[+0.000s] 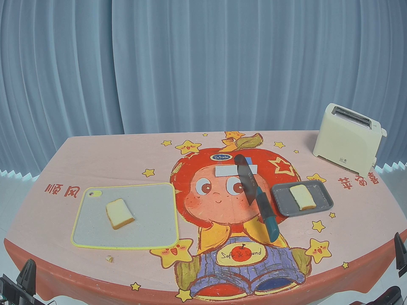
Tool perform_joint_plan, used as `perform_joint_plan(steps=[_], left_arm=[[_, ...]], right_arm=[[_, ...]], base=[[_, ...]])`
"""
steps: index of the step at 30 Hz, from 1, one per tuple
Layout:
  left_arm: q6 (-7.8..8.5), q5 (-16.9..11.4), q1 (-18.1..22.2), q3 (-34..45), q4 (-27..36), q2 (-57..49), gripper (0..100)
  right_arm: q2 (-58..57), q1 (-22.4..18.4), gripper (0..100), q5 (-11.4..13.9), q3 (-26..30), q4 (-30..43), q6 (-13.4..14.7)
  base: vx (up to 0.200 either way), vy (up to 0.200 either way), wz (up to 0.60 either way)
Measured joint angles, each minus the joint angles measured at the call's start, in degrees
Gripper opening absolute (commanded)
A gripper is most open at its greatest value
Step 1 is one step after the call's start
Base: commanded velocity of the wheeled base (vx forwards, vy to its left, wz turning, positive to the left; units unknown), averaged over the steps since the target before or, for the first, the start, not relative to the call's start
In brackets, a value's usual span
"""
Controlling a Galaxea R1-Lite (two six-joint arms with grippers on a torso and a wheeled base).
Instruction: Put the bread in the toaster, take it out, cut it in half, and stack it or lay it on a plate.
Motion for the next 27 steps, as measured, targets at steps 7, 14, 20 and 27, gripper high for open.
perform_joint_plan(steps=[7,14,20,27], left_arm=[[0.02,0.0,0.0,0.0,0.0,0.0,0],[0.02,0.0,0.0,0.0,0.0,0.0,0],[0.00,0.0,0.0,0.0,0.0,0.0,0],[0.00,0.0,0.0,0.0,0.0,0.0,0]], right_arm=[[-2.3,-0.2,100,-0.1,1.7,0.1,0.4],[-3.9,-0.2,100,-0.2,2.6,0.8,0.4],[-5.2,-0.2,100,-0.2,3.7,1.0,0.4],[-6.5,-0.3,100,-0.2,5.6,0.8,0.5]], base=[[0.000,0.000,0.00],[0.000,0.000,0.00],[0.000,0.000,0.00],[0.000,0.000,0.00]])
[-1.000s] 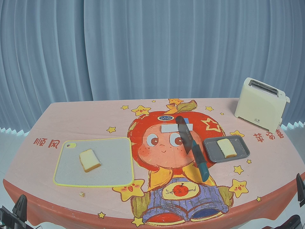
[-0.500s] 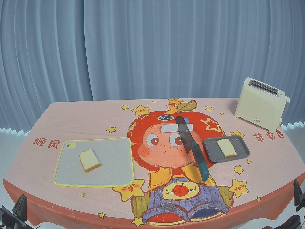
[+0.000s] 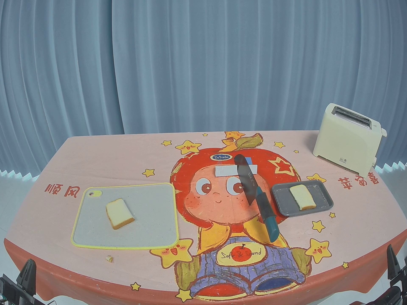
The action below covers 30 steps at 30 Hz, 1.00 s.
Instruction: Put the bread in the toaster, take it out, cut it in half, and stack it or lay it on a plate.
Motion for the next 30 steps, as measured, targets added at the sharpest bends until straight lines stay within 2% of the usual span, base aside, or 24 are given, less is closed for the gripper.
perform_joint_plan(steps=[7,14,23,30], left_arm=[[0.00,0.0,0.0,0.0,0.0,0.0,0],[-0.05,0.0,0.0,0.0,0.0,0.0,0],[-0.06,0.0,0.0,0.0,0.0,0.0,0],[-0.06,0.0,0.0,0.0,0.0,0.0,0]], right_arm=[[-0.4,0.0,100,0.0,2.6,-0.9,0.1],[-0.5,0.0,100,0.3,3.6,-1.1,2.1],[-0.5,0.0,100,4.4,3.7,-0.9,3.9],[-0.5,0.0,100,5.2,3.6,-0.8,4.1]], base=[[0.000,0.000,0.00],[0.000,0.000,0.00],[0.000,0.000,0.00],[0.000,0.000,0.00]])
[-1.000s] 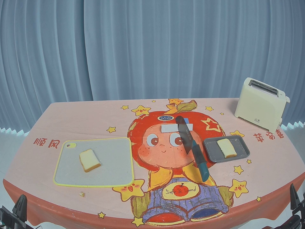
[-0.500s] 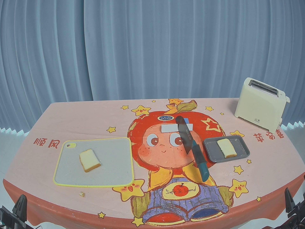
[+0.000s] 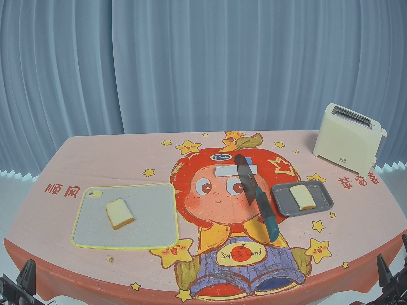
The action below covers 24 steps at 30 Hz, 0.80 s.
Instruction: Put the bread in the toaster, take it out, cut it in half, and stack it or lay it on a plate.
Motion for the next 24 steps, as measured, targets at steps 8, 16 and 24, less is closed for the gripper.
perform_joint_plan(steps=[8,16,24], left_arm=[[0.00,0.0,0.0,0.0,0.0,0.0,0],[0.00,0.0,0.0,0.0,0.0,0.0,0],[0.00,0.0,-0.1,0.0,0.0,0.0,0]], right_arm=[[0.0,-0.2,100,0.1,-0.1,0.2,2.4],[-2.1,-2.4,100,-0.7,0.4,0.2,2.3],[-3.3,-2.8,100,-0.5,0.7,-0.1,2.1]], base=[[0.000,0.000,0.00],[0.000,0.000,0.00],[0.000,0.000,0.00]])
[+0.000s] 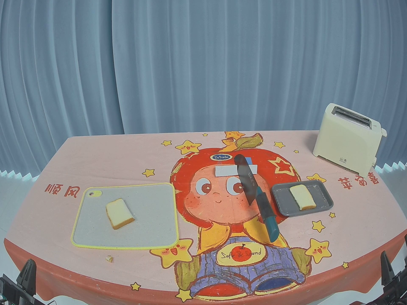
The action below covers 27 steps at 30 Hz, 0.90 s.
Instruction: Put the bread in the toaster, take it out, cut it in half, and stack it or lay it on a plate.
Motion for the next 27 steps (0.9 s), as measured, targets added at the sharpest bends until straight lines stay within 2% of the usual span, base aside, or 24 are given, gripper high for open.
perform_joint_plan(steps=[9,27], left_arm=[[0.00,0.0,0.1,0.0,0.0,0.0,0],[0.12,0.0,0.1,0.0,0.0,0.0,0]], right_arm=[[-0.2,0.0,100,0.7,0.0,-0.1,-0.2],[-0.3,0.0,100,0.3,0.0,-0.1,0.0]], base=[[0.000,0.000,0.00],[0.000,0.000,0.00]])
